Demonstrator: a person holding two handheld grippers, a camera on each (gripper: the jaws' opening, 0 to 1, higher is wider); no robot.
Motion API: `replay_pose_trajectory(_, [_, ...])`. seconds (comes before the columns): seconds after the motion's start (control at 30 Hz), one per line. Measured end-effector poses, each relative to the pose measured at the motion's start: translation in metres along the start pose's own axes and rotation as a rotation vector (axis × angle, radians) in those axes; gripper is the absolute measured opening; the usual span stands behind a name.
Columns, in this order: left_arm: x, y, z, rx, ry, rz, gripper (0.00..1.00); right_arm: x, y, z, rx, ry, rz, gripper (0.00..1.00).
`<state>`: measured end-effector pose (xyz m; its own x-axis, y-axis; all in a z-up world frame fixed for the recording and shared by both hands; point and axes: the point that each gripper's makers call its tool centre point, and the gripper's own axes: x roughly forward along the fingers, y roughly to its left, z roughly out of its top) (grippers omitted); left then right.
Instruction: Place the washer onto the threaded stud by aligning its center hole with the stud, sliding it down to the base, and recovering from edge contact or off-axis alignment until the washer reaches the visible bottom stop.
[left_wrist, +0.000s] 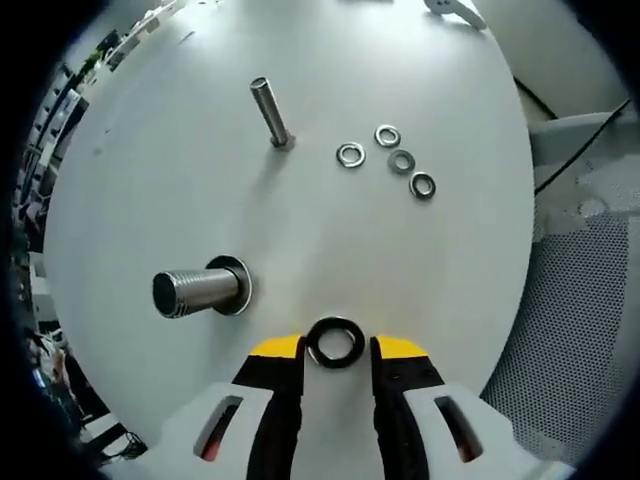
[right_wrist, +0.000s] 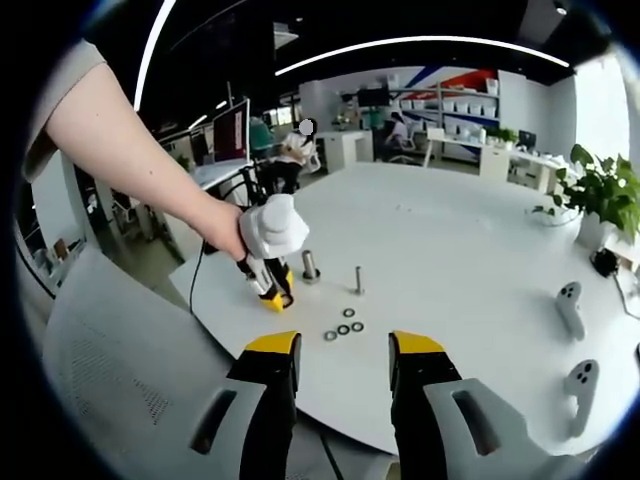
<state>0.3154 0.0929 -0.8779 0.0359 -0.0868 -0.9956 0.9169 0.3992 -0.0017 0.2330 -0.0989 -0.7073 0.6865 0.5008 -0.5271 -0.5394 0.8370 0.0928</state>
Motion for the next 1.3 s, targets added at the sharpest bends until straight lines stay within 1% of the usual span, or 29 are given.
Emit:
replay_pose_trajectory(0.07, [0.000, 0.001, 0.000, -0.018, 0.006, 0.005, 0.21, 0.000, 0.000, 0.000, 0.003, -0.001, -0.001, 0.37])
replay_pose_trajectory(0.13, [0.000, 0.000, 0.000, -0.019, 0.004, 0.009, 0.20, 0.000, 0.000, 0.000, 0.003, 0.000, -0.001, 0.37])
replay_pose_trajectory(0.2, [-0.001, 0.000, 0.000, -0.058, -0.003, 0.016, 0.20, 0.000, 0.000, 0.000, 0.002, 0.001, -0.001, 0.37])
replay_pose_trajectory(0.23, [-0.001, -0.001, 0.000, -0.100, -0.017, 0.018, 0.20, 0.000, 0.000, 0.000, 0.001, 0.000, -0.001, 0.37])
replay_pose_trajectory(0.3, [-0.002, 0.000, -0.001, -0.128, -0.040, 0.020, 0.19, 0.000, 0.000, 0.000, 0.002, -0.001, -0.001, 0.37])
replay_pose_trajectory(0.47, [-0.003, -0.001, -0.002, -0.115, -0.072, 0.025, 0.19, 0.000, 0.000, 0.001, 0.002, -0.005, 0.001, 0.37])
replay_pose_trajectory(0.53, [-0.003, 0.000, -0.002, -0.126, -0.085, 0.023, 0.19, 0.000, 0.000, 0.001, 0.004, -0.005, 0.004, 0.36])
replay_pose_trajectory(0.63, [-0.003, 0.001, -0.004, -0.144, -0.081, 0.022, 0.19, 0.000, 0.001, 0.000, 0.001, -0.001, 0.005, 0.36])
replay_pose_trajectory(0.73, [-0.005, 0.002, -0.006, -0.148, -0.077, 0.023, 0.18, -0.001, -0.001, 0.001, 0.012, -0.011, -0.003, 0.36])
replay_pose_trajectory(0.8, [-0.013, 0.005, -0.001, -0.155, -0.111, 0.037, 0.18, -0.001, -0.001, 0.002, 0.013, -0.012, -0.004, 0.36])
replay_pose_trajectory(0.87, [-0.018, 0.008, 0.001, -0.170, -0.129, 0.041, 0.18, -0.001, -0.001, 0.002, 0.009, -0.011, -0.002, 0.36])
replay_pose_trajectory(0.93, [-0.026, 0.011, 0.003, -0.163, -0.143, 0.051, 0.18, -0.001, 0.000, 0.002, 0.008, -0.009, -0.001, 0.36])
replay_pose_trajectory(1.07, [-0.040, 0.022, 0.008, -0.121, -0.176, 0.089, 0.18, -0.001, -0.001, 0.001, 0.009, -0.009, -0.002, 0.36])
replay_pose_trajectory(1.17, [-0.059, 0.029, 0.015, -0.086, -0.204, 0.123, 0.18, 0.000, -0.001, 0.001, 0.008, -0.009, -0.002, 0.36])
replay_pose_trajectory(1.27, [-0.071, 0.032, 0.021, -0.064, -0.215, 0.139, 0.18, -0.001, 0.000, 0.001, 0.005, -0.008, -0.001, 0.36])
replay_pose_trajectory(1.3, [-0.073, 0.035, 0.022, -0.040, -0.214, 0.154, 0.18, -0.001, -0.001, 0.002, 0.007, -0.009, -0.003, 0.36])
